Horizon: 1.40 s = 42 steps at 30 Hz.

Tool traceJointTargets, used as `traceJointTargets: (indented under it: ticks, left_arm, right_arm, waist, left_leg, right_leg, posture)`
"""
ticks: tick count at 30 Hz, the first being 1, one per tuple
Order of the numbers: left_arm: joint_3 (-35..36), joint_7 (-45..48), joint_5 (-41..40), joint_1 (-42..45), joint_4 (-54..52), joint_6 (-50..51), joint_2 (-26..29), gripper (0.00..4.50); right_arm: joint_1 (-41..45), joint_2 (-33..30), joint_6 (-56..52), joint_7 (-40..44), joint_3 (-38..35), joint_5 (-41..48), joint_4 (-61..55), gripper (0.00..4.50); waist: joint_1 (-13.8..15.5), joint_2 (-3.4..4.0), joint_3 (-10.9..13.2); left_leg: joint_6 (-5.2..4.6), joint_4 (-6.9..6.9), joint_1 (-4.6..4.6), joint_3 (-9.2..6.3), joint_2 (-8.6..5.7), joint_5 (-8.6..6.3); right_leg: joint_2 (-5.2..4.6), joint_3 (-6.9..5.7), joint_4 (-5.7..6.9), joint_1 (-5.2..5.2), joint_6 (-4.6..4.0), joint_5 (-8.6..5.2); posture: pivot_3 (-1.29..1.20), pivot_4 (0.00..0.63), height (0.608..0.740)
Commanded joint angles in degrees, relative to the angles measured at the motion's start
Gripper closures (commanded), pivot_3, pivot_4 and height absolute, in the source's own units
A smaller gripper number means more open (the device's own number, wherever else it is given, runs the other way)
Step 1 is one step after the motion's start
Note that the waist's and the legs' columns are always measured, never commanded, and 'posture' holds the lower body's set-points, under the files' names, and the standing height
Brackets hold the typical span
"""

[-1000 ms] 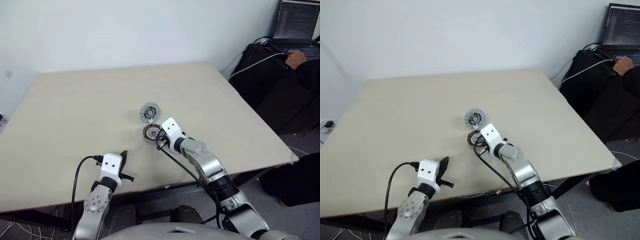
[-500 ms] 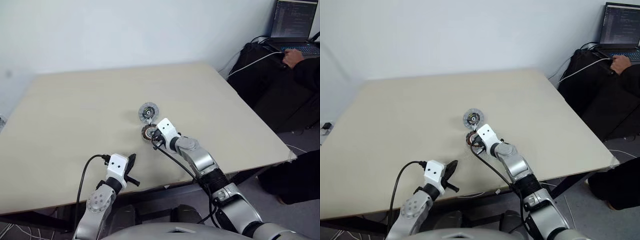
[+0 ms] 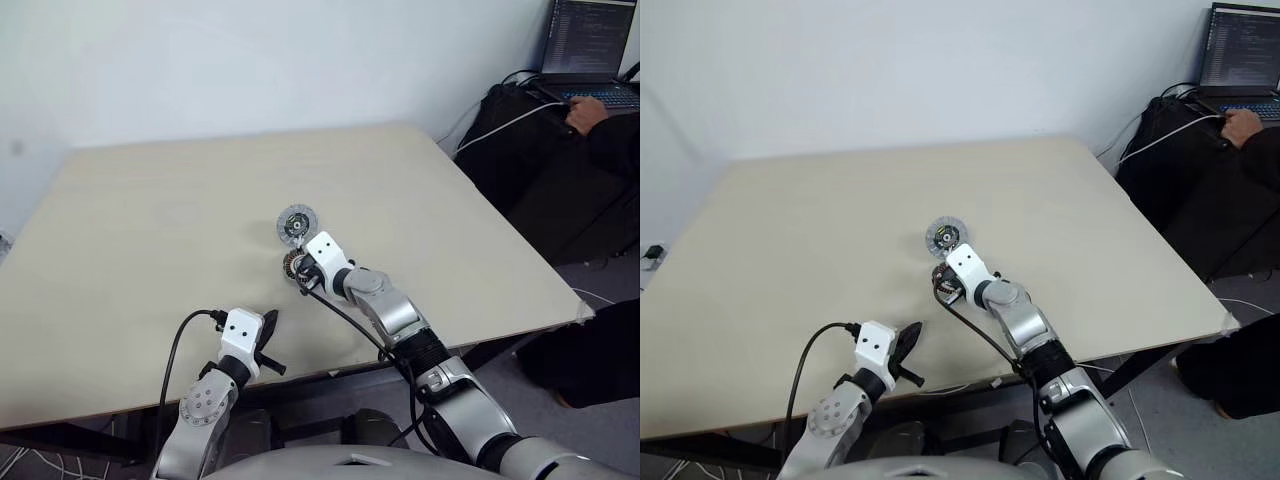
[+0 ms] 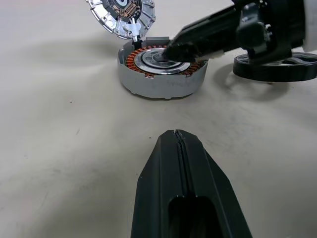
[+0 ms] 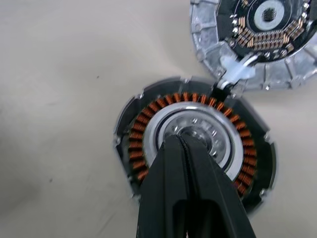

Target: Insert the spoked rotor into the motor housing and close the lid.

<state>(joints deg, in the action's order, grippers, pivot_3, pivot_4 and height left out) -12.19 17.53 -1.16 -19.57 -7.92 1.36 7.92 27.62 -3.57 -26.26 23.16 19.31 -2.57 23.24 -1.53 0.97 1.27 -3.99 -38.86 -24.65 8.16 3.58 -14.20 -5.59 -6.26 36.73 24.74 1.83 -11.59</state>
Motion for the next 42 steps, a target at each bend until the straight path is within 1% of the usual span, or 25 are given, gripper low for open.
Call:
traceJointTargets:
  ticks: [1,9,19,27,33,36,40,42]
  left_arm:
    - [-0.7,-0.4,0.0,0.3,-3.1,0.1,-0.4,4.5]
    - [-1.3,-0.9,-0.2,0.3,-3.4,0.9,-0.7,4.5]
    - [-2.0,-1.6,-0.1,0.3,-5.3,3.3,-1.0,4.5]
    - [-2.0,-2.0,-0.2,-0.4,-5.7,3.8,-1.1,4.5]
    - [-2.3,-2.4,-0.1,-0.5,-5.9,4.1,-1.3,4.5]
    - [-2.4,-2.5,-0.2,-0.4,-5.9,4.3,-1.3,4.5]
    - [-2.7,-2.8,0.0,0.1,-7.2,5.6,-1.4,4.5]
    - [-2.8,-2.9,0.1,0.1,-8.3,6.4,-1.4,4.5]
  right_arm:
    - [2.3,0.5,2.0,-0.9,-1.6,-0.3,0.6,4.48]
    - [1.6,0.2,2.0,0.1,-1.8,-0.1,-0.6,4.48]
    - [2.7,1.2,3.7,-1.7,-2.6,-0.8,2.5,4.48]
    - [2.2,1.7,3.5,-0.2,-1.6,-1.1,3.5,4.48]
    - [0.1,0.6,1.1,3.7,0.5,-1.7,0.0,4.48]
    - [-0.5,0.2,0.7,4.1,0.8,-1.9,-1.2,4.48]
    - [-2.4,0.1,3.1,1.9,-2.1,-0.5,-6.2,4.48]
    - [-5.5,-1.3,3.9,1.3,-3.8,0.1,-12.7,4.48]
  waist:
    - [0.0,0.02,0.0]
    - [0.0,0.07,0.1]
    - [-0.1,0.14,0.1]
    - [-0.2,0.2,0.2]
    - [-0.2,0.21,0.2]
    - [-0.2,0.22,0.2]
    - [-0.1,0.22,0.3]
    - [0.1,0.21,0.4]
  left_leg:
    - [0.0,0.0,0.0,0.0,0.0,0.0]
    - [0.0,0.01,-0.01,0.0,0.0,0.0]
    - [0.0,0.04,-0.02,0.0,0.0,0.0]
    - [0.0,0.04,-0.03,0.0,0.0,0.0]
    - [0.0,0.05,-0.02,0.0,0.0,0.0]
    - [0.0,0.06,-0.03,0.0,0.0,0.0]
    - [0.0,0.07,-0.05,-0.01,0.0,0.0]
    - [0.01,0.07,-0.06,-0.01,0.0,0.0]
  right_leg:
    - [0.0,0.0,0.0,0.0,0.0,0.0]
    - [0.0,0.0,0.0,0.02,0.0,0.0]
    - [0.0,0.0,-0.01,0.04,-0.01,-0.01]
    - [0.0,0.01,-0.02,0.04,-0.01,-0.01]
    - [-0.01,0.01,-0.02,0.05,-0.01,-0.01]
    - [-0.01,0.01,-0.04,0.05,-0.02,-0.01]
    - [-0.02,0.01,-0.04,0.07,-0.02,-0.02]
    - [-0.03,0.01,-0.05,0.08,-0.02,-0.02]
  posture:
    - [0.0,0.0,0.74]
    - [0.0,0.0,0.74]
    - [0.0,0.0,0.74]
    - [0.0,0.0,0.74]
    - [0.0,0.0,0.74]
    - [0.0,0.0,0.74]
    - [0.0,0.0,0.74]
    - [0.0,0.0,0.74]
